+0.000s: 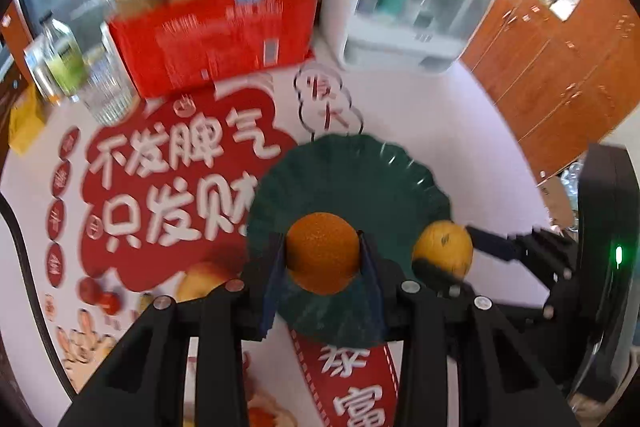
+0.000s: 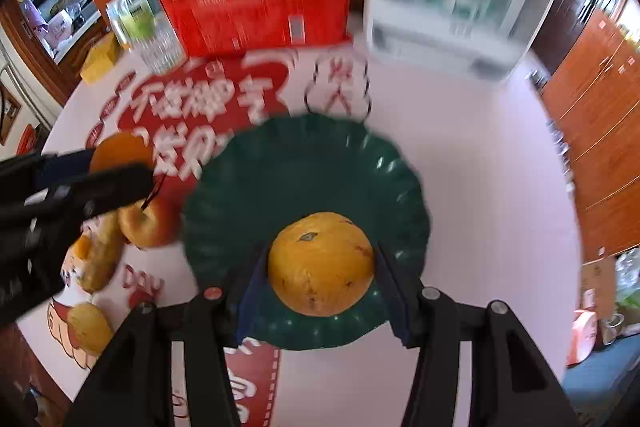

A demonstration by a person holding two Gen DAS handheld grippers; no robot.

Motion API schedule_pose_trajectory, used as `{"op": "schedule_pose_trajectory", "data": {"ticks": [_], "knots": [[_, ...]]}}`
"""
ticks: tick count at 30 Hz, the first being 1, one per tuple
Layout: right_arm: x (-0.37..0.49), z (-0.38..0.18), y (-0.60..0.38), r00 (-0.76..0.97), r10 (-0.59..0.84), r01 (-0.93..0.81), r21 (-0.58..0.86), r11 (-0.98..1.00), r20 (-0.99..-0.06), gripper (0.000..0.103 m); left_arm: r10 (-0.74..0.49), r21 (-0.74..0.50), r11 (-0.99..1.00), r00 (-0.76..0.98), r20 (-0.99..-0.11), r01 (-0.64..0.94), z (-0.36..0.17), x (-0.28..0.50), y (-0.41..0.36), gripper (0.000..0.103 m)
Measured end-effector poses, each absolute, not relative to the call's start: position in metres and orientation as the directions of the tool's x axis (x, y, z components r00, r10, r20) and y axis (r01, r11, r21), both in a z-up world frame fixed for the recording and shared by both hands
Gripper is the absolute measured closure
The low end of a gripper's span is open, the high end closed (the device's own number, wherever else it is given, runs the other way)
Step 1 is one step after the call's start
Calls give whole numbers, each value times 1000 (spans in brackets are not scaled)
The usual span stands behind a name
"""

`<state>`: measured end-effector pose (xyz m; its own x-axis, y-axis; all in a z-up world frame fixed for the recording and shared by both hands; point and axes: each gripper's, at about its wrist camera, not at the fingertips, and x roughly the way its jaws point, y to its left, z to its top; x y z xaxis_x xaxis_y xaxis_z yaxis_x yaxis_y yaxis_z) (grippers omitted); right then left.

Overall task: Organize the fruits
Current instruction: 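Carry both oranges onto the green plate and open both tools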

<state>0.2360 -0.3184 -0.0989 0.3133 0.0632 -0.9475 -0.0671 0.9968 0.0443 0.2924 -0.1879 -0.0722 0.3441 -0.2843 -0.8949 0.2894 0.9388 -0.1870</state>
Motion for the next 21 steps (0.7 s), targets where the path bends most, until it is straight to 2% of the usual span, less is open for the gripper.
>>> {"op": "schedule_pose_trajectory", "data": {"ticks": [6, 12, 13, 14, 16, 17, 21], "knots": [[239, -148, -329, 251, 84, -110, 58, 992, -964, 50, -200, -136, 961, 262, -944, 242, -136, 311, -218, 68], [241, -147, -332, 289, 113, -141, 74, 987, -951, 48, -142, -96, 971, 206, -968, 217, -172, 315, -228, 66], [241, -146, -331, 295, 109, -147, 68, 987, -949, 48, -138, -92, 972, 206, -969, 217, -174, 315, -230, 58], [241, -146, -330, 305, 105, -156, 59, 986, -946, 46, -136, -90, 972, 206, -969, 217, -175, 315, -229, 41], [237, -140, -328, 339, 89, -179, 28, 983, -936, 38, -121, -74, 977, 230, -966, 202, -173, 312, -228, 22], [236, -137, -327, 356, 80, -186, 13, 982, -931, 34, -117, -69, 978, 246, -962, 196, -170, 310, -227, 16], [228, -126, -327, 411, 99, -204, 14, 979, -906, 26, -116, -63, 978, 272, -955, 197, -158, 302, -223, 13]]}}
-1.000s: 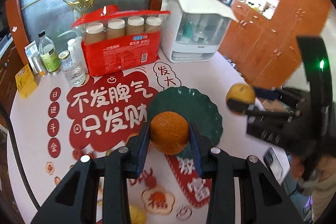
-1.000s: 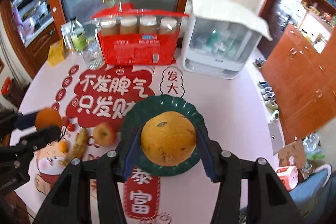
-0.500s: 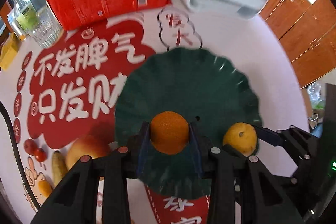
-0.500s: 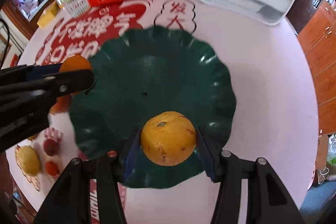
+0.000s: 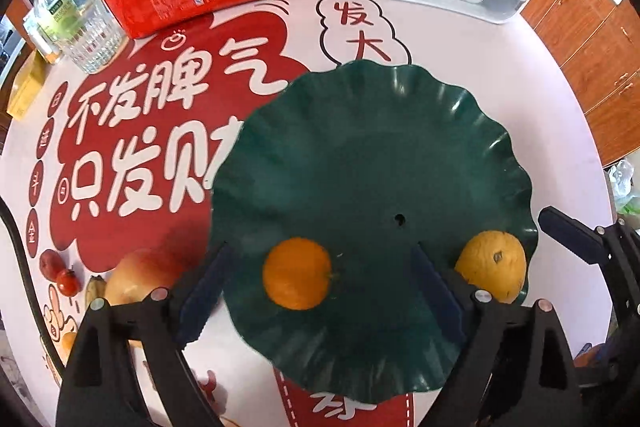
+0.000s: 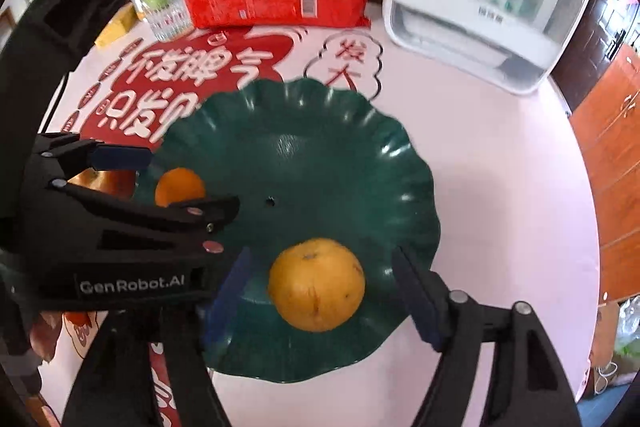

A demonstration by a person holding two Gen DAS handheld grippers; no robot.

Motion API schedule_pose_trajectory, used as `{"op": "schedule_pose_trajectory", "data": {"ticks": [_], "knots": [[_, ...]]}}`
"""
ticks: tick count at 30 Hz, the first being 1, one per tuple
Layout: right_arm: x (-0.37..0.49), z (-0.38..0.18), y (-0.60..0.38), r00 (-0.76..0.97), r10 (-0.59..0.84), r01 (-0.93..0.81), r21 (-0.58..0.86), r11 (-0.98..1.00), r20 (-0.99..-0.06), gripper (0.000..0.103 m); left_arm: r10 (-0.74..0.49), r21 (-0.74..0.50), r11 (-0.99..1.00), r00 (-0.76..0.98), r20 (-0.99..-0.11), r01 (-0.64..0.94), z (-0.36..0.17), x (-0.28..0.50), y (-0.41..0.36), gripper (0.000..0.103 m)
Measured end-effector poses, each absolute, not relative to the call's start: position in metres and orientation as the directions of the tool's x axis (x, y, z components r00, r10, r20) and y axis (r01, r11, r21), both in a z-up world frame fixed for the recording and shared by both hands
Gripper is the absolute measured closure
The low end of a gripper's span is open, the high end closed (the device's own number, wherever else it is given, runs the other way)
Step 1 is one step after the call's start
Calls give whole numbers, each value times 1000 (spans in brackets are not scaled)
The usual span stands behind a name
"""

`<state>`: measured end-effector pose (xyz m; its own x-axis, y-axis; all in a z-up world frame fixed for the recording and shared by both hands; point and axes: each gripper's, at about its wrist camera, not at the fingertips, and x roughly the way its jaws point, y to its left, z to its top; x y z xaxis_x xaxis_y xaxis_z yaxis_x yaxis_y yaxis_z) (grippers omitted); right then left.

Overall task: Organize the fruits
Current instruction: 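Carry both oranges onto the green plate and open both tools, then withdraw both tools from the plate back toward the remaining fruits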

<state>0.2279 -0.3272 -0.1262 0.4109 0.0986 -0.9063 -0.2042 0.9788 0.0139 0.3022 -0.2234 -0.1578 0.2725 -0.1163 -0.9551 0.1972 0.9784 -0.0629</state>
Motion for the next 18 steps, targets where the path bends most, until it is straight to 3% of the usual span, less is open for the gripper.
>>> {"op": "schedule_pose_trajectory", "data": {"ticks": [7, 18], "knots": [[234, -127, -326, 305, 76, -165, 26, 986, -949, 25, -111, -48, 981, 344, -932, 186, -140, 284, -211, 13], [217, -113, -332, 371, 143, -126, 102, 987, -918, 25, -125, -57, 984, 436, -891, 167, -119, 264, -194, 13]]}}
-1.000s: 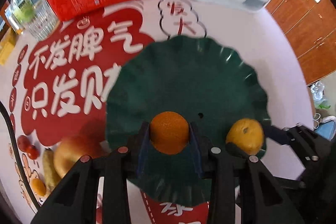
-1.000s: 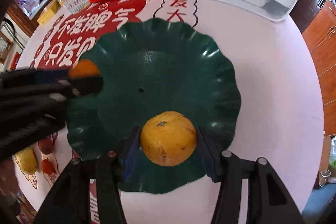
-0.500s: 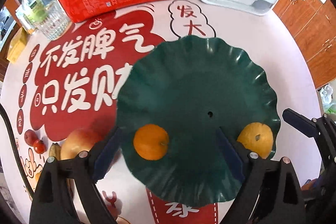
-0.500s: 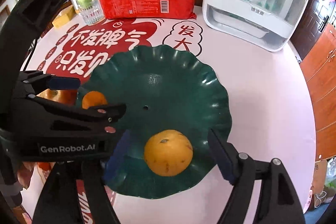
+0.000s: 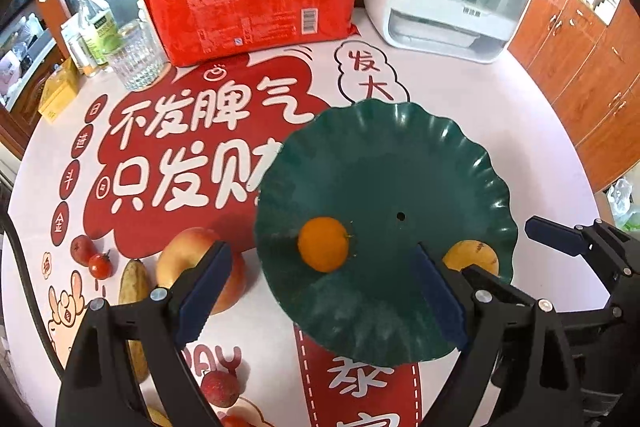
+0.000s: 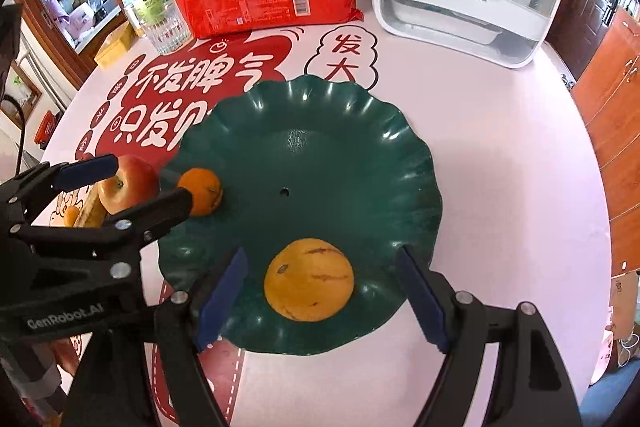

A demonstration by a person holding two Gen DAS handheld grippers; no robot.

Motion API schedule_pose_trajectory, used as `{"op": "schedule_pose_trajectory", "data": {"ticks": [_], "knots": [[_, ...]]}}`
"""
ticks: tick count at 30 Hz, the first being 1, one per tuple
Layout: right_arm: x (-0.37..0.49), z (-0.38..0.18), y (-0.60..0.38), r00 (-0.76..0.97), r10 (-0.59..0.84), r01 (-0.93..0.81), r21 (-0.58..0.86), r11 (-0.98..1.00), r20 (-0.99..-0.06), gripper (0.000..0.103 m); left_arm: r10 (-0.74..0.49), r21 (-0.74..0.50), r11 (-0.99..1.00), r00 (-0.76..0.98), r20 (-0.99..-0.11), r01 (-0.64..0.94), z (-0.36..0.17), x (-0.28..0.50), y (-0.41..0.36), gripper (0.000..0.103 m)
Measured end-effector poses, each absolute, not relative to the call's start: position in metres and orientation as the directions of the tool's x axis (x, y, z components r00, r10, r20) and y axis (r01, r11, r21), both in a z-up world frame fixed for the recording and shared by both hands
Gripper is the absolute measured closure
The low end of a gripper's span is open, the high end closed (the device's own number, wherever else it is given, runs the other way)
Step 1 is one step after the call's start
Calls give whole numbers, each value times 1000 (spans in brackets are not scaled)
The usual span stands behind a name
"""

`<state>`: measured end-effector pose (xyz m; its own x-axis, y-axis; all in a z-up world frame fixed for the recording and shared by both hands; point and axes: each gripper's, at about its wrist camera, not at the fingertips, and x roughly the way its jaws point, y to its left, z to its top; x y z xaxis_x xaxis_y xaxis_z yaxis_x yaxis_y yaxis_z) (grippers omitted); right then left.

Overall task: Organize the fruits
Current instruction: 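Withdraw both tools from the plate back toward the remaining fruits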

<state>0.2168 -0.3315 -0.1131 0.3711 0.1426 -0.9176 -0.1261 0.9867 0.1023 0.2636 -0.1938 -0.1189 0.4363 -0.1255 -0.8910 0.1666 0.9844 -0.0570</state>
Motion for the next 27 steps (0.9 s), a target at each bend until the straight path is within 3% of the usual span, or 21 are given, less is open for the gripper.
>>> {"op": "schedule_pose_trajectory", "data": {"ticks": [16, 24, 27], "knots": [[163, -53, -303, 510, 147, -133, 91, 987, -848, 25, -184, -85, 976, 545, -818, 201, -52, 198, -154, 13], [129, -12, -263, 576, 157, -133, 97, 986, -802, 25, -156, 2, 970, 636, -756, 241, 4, 149, -103, 13], [114, 3, -246, 604, 186, -123, 140, 982, -775, 25, -177, -19, 969, 635, -752, 248, 21, 137, -76, 13]]}}
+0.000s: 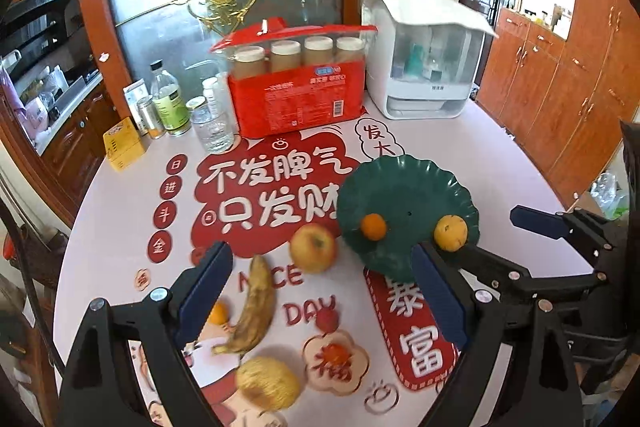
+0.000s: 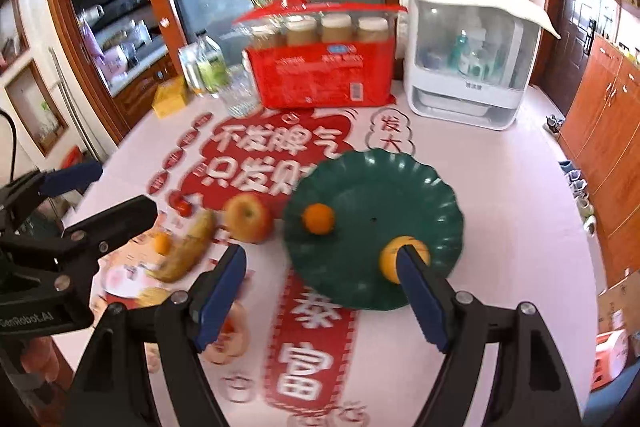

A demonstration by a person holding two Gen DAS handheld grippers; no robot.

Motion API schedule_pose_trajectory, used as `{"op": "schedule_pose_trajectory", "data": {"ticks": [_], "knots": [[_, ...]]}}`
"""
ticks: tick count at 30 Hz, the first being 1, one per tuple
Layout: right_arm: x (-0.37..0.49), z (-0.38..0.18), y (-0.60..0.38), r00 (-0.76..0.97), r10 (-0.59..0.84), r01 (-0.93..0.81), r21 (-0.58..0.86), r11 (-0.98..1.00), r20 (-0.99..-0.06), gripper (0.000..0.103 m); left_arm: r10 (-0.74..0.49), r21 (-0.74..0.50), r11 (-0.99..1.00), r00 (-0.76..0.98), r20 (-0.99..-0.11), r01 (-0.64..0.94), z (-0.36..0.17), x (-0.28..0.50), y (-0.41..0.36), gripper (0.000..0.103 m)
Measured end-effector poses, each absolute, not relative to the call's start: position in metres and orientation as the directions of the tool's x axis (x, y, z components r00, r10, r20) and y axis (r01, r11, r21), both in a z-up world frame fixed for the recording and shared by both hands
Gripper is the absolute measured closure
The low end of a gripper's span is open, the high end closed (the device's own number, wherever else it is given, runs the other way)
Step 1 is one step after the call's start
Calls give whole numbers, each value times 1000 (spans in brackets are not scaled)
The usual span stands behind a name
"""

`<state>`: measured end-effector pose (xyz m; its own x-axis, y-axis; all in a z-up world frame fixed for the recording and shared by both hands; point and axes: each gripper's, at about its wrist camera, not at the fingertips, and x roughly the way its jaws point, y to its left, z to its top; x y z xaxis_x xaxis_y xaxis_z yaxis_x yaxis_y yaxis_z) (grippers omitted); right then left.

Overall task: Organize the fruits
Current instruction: 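Withdraw both tools from the plate back toward the remaining fruits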

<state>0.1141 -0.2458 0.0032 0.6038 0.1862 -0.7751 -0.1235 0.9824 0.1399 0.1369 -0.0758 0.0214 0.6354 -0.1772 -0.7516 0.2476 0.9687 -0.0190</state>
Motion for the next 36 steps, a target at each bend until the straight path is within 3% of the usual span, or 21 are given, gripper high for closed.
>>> {"op": "schedule_pose_trajectory", "data": {"ticks": [5, 15, 24, 36], "knots": [[95, 22, -215, 637, 141, -94, 106, 990, -758, 25, -193, -67, 973, 629, -753, 219, 39, 124, -25, 9], [61, 37, -151, 694, 79, -93, 20, 996, -716, 25, -158, -5, 972, 635, -756, 236, 23, 93, 33, 6], [52, -10, -117, 608, 131, -93, 94, 991, -783, 25, -190, -13, 951, 553, -811, 308, -22, 81, 64, 6], [65, -108, -64, 436, 218, -179, 153, 972, -873, 25, -170, -75, 970, 426, -889, 230, -103, 95, 109, 6]]}}
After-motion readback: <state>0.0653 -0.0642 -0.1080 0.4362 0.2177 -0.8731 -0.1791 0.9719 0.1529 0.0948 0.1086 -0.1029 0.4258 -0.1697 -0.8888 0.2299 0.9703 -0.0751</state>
